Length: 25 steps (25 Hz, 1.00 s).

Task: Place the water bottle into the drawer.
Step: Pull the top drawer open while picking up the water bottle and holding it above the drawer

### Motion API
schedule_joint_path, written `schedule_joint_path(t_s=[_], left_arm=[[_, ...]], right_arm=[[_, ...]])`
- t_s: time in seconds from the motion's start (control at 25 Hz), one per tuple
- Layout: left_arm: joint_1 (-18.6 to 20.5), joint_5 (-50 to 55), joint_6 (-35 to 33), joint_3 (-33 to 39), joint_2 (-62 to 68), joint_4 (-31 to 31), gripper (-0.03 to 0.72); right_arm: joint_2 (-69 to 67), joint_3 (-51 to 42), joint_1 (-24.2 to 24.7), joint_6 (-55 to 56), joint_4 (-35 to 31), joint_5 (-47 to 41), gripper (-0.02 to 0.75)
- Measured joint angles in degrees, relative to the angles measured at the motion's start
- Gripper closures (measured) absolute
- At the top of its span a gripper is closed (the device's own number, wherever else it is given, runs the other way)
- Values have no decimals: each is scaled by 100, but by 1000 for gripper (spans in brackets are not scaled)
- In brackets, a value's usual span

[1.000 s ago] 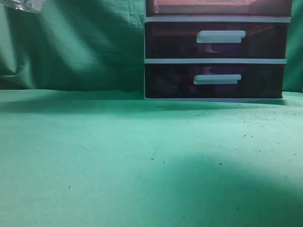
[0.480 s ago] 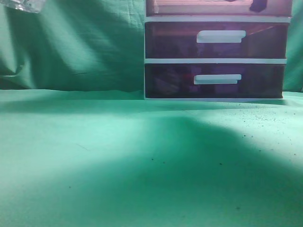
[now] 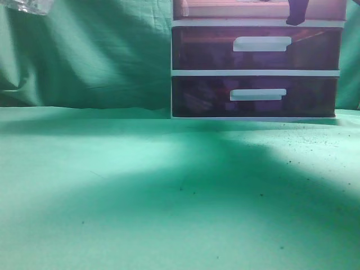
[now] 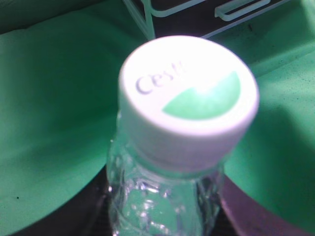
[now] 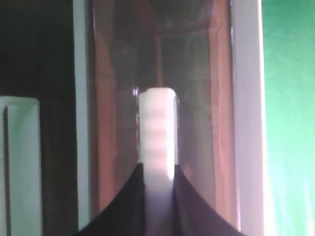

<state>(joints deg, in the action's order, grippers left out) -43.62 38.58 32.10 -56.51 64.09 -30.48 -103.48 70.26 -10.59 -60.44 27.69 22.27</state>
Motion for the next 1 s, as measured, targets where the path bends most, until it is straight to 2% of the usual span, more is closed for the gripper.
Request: schedule_joint_path(t_s=[0.28,0.72,1.0], left_arm=[[0,10,0,0,0,-113,417],[0,10,0,0,0,-244,417],[0,10,0,0,0,-257,417]], right_arm=[[395,-368,0,-63,36,-179,658],[2089,-2411,-13,-17,60,-31,658],[2459,-3011,-439,111,-35,10,658]])
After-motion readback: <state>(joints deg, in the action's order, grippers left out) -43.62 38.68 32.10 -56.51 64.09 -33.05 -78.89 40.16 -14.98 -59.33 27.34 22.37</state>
